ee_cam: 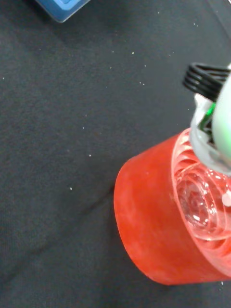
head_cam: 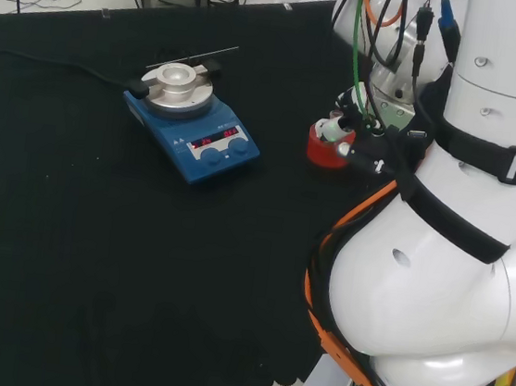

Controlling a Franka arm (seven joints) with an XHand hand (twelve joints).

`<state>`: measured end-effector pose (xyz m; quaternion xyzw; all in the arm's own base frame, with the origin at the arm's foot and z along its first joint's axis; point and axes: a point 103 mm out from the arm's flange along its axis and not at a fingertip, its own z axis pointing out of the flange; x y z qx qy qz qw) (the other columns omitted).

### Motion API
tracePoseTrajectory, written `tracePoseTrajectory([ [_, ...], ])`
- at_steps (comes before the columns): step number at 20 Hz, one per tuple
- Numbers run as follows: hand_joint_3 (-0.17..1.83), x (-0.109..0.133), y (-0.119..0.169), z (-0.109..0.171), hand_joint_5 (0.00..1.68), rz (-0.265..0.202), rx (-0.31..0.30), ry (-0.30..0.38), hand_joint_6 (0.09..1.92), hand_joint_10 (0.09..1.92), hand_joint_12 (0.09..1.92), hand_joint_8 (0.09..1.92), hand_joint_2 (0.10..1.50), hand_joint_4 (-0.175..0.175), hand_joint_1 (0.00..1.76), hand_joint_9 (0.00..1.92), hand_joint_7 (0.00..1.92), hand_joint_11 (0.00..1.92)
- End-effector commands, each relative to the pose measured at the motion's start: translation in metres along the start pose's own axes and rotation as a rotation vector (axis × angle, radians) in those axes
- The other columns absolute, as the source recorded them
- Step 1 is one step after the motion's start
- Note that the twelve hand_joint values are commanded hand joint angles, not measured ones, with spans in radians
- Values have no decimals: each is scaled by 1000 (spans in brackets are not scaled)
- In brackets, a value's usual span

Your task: Pick up the round-bottom flask.

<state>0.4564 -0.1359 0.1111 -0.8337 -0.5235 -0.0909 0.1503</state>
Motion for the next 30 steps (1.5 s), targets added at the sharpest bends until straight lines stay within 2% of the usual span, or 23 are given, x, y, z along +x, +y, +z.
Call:
tracePoseTrajectory([
  [1,792,0,4,8,692,3,-11,14,101,652,1266,580,596,-58,1006,429,294,0],
  [6,819,-12,9,3,688,14,-34,29,119,653,1293,585,580,-60,987,438,300,0],
  [15,809,-7,14,9,713,20,-55,45,165,660,1343,596,581,-63,954,455,313,7],
  [17,783,-6,15,9,696,19,-58,40,256,658,1344,601,593,-64,951,459,315,15],
  [20,769,-5,18,12,643,18,-67,33,498,660,1345,607,601,-68,947,465,317,22],
  [22,766,-5,19,13,632,16,-71,32,576,662,1347,610,602,-70,946,468,319,24],
  [30,758,-6,21,13,613,19,-72,33,688,667,1349,617,606,-72,944,473,323,32],
])
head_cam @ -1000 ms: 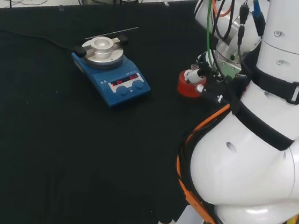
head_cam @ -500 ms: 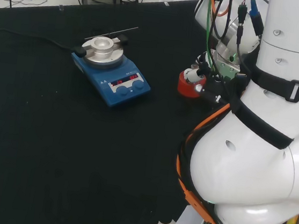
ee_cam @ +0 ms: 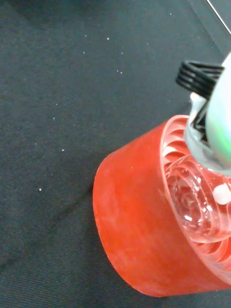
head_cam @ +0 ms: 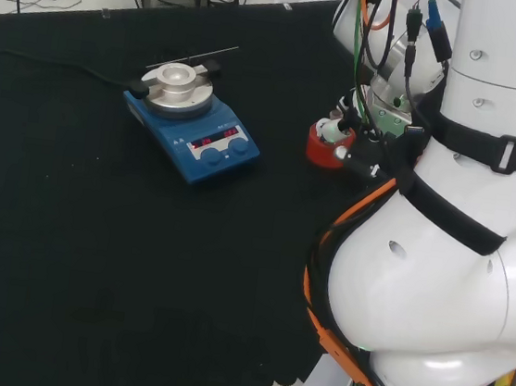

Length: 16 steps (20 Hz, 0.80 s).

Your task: Pick up the round-bottom flask.

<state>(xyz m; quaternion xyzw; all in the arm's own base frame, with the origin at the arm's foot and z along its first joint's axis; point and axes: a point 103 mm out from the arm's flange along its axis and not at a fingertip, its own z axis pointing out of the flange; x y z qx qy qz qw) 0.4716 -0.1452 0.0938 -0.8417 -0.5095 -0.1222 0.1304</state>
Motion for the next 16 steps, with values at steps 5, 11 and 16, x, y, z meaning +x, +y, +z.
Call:
tracePoseTrajectory([
  [5,754,0,3,3,617,-1,-1,-6,700,668,1349,620,607,-73,944,475,328,33],
  [11,750,0,3,5,699,6,-12,-24,746,671,1349,625,618,-77,947,482,339,34],
  [16,746,1,5,5,773,-2,-17,-39,789,674,1351,630,646,-81,953,497,354,49],
])
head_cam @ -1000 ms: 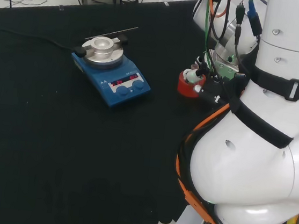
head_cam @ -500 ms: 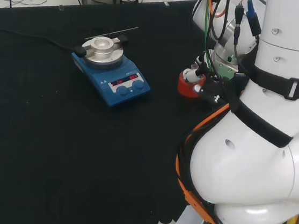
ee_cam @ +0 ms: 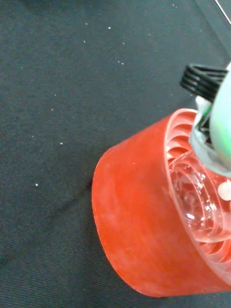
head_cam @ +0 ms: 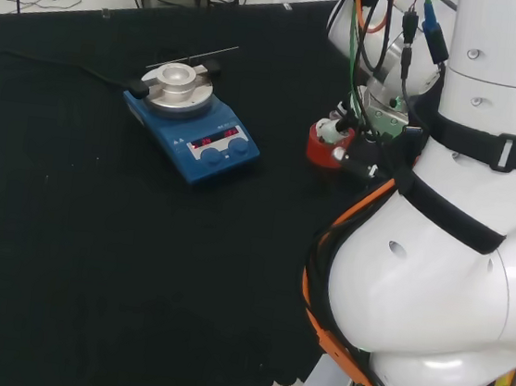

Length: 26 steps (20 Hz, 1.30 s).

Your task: Pick up the round-bottom flask.

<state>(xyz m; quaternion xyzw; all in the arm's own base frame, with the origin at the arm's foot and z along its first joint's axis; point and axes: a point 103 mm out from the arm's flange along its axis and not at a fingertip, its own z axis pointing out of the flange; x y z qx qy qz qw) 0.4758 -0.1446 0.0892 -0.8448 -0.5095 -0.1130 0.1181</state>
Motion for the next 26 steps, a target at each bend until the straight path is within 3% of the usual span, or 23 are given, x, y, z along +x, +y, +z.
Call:
tracePoseTrajectory([
  [1,744,1,1,0,782,-4,-6,-10,794,674,1350,630,650,-81,953,499,355,51],
  [5,721,2,2,-1,833,-11,-22,-25,816,670,1345,632,698,-81,939,523,374,71],
  [7,422,3,1,-2,896,-10,-36,-32,1008,669,1350,641,903,62,983,547,393,95],
  [8,291,3,2,-2,907,-9,-39,-34,1061,663,1346,642,984,99,993,560,405,109],
  [9,199,3,2,-3,910,-8,-43,-37,1093,655,1343,639,1040,115,998,573,418,125],
  [16,94,4,2,-7,944,-7,-74,-46,1091,623,1316,624,1092,91,1030,655,498,228],
  [20,487,6,3,-13,970,-7,-59,-50,1134,571,1302,590,892,107,1039,713,548,285],
  [26,637,16,4,-32,987,-17,-3,-72,1151,570,1302,593,812,125,1043,728,559,311],
])
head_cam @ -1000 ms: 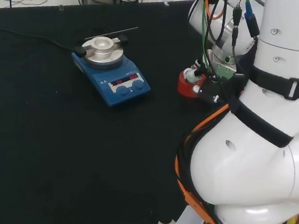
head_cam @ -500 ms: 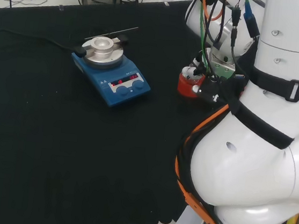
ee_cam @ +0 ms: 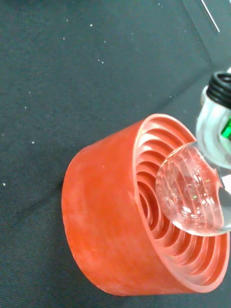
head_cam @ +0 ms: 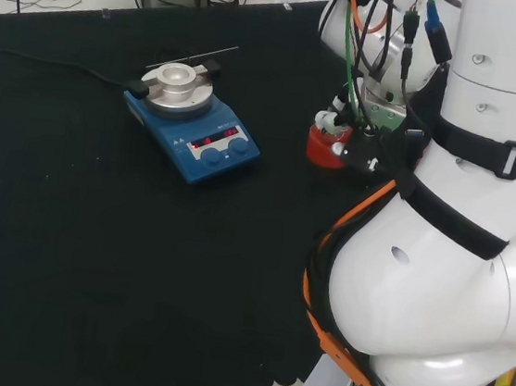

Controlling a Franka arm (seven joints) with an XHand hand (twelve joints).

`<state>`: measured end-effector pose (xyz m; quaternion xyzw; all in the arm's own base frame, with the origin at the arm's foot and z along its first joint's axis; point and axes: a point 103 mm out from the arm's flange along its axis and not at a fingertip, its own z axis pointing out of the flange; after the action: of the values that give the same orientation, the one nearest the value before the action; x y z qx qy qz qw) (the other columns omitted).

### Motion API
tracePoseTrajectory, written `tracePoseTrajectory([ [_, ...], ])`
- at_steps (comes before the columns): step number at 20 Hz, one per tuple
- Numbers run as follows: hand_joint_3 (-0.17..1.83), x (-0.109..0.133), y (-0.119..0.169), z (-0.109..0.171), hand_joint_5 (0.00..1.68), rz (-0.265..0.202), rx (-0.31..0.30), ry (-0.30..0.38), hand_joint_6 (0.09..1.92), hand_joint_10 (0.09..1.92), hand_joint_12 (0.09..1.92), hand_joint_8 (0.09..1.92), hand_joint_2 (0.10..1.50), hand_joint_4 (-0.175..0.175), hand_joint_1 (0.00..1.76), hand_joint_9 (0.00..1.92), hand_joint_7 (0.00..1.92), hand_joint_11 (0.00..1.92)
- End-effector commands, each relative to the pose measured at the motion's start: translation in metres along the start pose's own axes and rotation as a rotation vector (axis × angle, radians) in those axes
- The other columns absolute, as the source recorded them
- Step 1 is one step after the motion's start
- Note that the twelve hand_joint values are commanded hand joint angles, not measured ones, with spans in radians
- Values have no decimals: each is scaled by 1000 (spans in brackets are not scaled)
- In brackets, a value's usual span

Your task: Pick up the round-bottom flask.

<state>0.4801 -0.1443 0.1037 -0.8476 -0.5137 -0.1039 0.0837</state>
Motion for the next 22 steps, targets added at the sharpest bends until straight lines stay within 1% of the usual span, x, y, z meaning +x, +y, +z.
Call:
tracePoseTrajectory([
  [1,646,10,3,-23,994,-10,60,-22,1143,570,1302,594,803,133,1044,730,562,315],
  [5,667,17,5,-38,1011,-14,105,-42,1124,571,1301,596,783,155,1045,734,570,320],
  [7,673,21,5,-46,1016,-17,117,-54,1117,571,1301,596,777,168,1043,735,572,323],
  [9,675,26,5,-53,1019,-20,119,-67,1114,571,1302,596,774,174,1043,736,574,325],
  [13,676,37,3,-66,1020,-30,114,-80,1113,572,1302,596,772,175,1043,736,575,327],
  [22,690,72,3,-98,1030,-66,98,-83,1104,572,1301,595,761,175,1047,737,575,338],
])
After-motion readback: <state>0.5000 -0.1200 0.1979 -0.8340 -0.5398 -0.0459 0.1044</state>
